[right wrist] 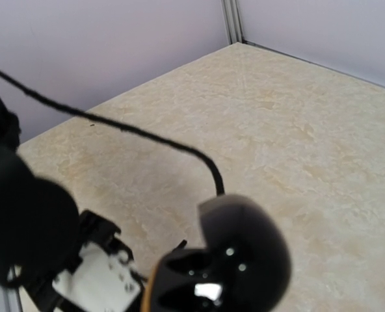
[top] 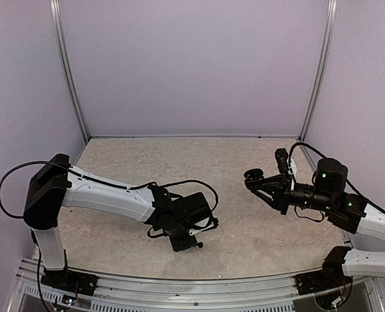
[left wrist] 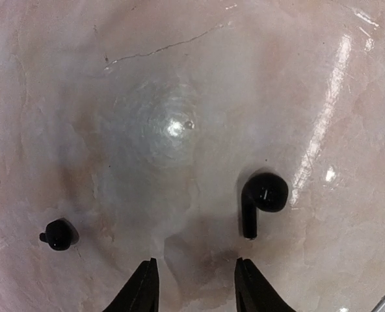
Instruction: Insert the wireless bluetooth earbuds into the charging case
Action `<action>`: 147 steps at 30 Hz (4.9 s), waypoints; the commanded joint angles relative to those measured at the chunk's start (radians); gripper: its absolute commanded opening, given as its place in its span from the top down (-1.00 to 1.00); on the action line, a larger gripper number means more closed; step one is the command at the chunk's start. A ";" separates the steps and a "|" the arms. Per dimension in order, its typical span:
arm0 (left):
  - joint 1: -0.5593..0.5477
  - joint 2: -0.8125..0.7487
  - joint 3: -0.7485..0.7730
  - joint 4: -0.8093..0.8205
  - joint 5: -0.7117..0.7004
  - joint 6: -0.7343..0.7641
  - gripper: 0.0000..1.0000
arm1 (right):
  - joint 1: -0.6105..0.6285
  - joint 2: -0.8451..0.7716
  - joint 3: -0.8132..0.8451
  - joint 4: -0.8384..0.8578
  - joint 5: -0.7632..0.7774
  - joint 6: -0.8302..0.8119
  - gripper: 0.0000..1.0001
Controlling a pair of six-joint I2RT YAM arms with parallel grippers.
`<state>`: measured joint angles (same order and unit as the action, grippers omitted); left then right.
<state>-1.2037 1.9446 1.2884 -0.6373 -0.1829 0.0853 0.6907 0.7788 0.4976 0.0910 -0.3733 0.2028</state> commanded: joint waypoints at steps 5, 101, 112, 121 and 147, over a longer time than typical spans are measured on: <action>-0.011 -0.116 0.035 0.032 0.176 0.007 0.29 | -0.009 -0.023 0.023 -0.024 0.000 -0.006 0.90; -0.134 -0.492 -0.217 1.191 0.089 0.053 0.73 | 0.146 0.101 -0.084 0.665 -0.237 -0.137 0.94; -0.134 -0.473 -0.212 1.195 0.140 0.063 0.73 | 0.172 0.083 -0.101 0.684 -0.243 -0.192 0.94; -0.135 -0.486 -0.225 1.204 0.244 0.069 0.74 | 0.178 0.058 -0.122 0.700 -0.230 -0.259 0.96; -0.129 -0.429 -0.211 1.234 0.128 0.080 0.74 | 0.203 0.072 -0.094 0.733 -0.220 -0.148 0.96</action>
<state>-1.3323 1.4975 1.0634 0.5732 -0.0120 0.1547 0.8768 0.8612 0.3920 0.7620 -0.5835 0.0387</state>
